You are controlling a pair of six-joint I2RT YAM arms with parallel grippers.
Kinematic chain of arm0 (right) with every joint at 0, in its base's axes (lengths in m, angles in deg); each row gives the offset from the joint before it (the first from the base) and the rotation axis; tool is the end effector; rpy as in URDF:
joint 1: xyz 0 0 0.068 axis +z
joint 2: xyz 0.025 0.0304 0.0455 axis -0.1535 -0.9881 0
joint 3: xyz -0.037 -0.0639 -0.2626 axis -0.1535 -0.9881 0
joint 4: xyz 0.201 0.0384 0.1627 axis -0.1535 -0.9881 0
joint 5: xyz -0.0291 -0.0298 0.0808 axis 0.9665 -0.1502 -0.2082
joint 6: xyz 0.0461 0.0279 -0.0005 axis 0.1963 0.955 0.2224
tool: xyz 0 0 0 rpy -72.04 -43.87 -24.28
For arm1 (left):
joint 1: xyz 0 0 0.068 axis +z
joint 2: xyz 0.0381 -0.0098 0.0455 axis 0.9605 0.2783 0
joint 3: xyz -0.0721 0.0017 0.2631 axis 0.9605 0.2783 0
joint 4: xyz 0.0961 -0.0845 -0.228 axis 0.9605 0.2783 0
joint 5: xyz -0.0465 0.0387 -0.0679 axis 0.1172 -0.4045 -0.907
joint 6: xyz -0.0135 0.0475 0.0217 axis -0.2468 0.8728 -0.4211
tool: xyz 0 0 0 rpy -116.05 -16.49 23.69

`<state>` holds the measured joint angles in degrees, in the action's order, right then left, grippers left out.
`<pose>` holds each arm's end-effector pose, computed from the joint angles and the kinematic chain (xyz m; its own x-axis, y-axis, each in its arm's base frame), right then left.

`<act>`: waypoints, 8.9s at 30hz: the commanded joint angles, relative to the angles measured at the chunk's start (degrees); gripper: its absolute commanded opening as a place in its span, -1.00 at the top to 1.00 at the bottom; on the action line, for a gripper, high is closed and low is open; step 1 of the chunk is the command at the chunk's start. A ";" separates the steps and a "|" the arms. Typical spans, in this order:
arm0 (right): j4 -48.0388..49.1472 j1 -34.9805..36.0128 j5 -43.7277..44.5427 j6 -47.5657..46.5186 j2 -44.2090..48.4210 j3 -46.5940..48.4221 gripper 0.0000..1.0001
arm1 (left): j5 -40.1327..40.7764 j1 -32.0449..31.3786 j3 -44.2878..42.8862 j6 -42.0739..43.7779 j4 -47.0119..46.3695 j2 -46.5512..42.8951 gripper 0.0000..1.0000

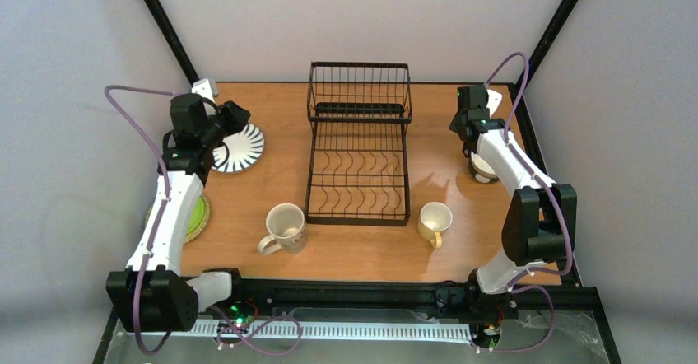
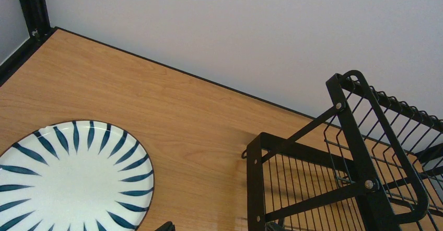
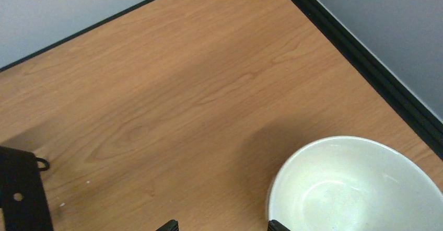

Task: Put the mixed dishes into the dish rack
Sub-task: Move the bowl to the center of the board, then grab the cup at the center of the board.

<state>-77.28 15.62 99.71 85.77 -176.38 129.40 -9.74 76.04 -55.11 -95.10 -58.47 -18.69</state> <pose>0.3536 0.0281 0.2702 -0.5585 0.3711 -0.7419 0.4773 0.8752 0.0785 0.2649 0.0044 0.3534 -0.4007 -0.4040 -0.8223 -0.0490 0.9057 -0.4211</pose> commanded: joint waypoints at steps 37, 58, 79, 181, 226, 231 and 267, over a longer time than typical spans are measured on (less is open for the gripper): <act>-5.56 -0.63 9.31 7.53 -8.77 -0.62 -0.84 | -3.38 -0.31 4.92 -2.84 -3.14 2.08 -0.99; -3.83 -3.43 6.11 7.98 -10.65 -1.56 0.16 | -2.95 -0.68 5.74 -3.47 -4.07 4.12 -0.99; -5.46 -3.42 7.40 8.61 -7.45 -1.79 0.84 | -1.49 -1.00 6.55 -3.67 -3.37 2.58 -0.99; -8.75 -3.35 -0.91 3.51 -35.66 34.66 0.93 | -0.07 -1.18 2.34 -5.39 -3.81 13.40 -0.99; -1.13 -2.82 -6.24 1.36 -17.68 24.29 -0.99 | 4.07 -1.20 4.82 -4.44 2.88 1.74 -0.99; 1.69 -1.86 -8.91 0.91 -13.97 21.81 -0.99 | 5.71 -1.22 5.66 -5.41 5.31 -1.38 -0.99; 9.45 2.65 -16.34 -2.66 -1.81 14.35 -0.99 | -11.63 15.29 16.54 -19.27 7.12 0.40 -0.99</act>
<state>-67.21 17.89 82.84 84.85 -180.73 144.65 -14.13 91.06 -40.05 -112.26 -50.51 -16.31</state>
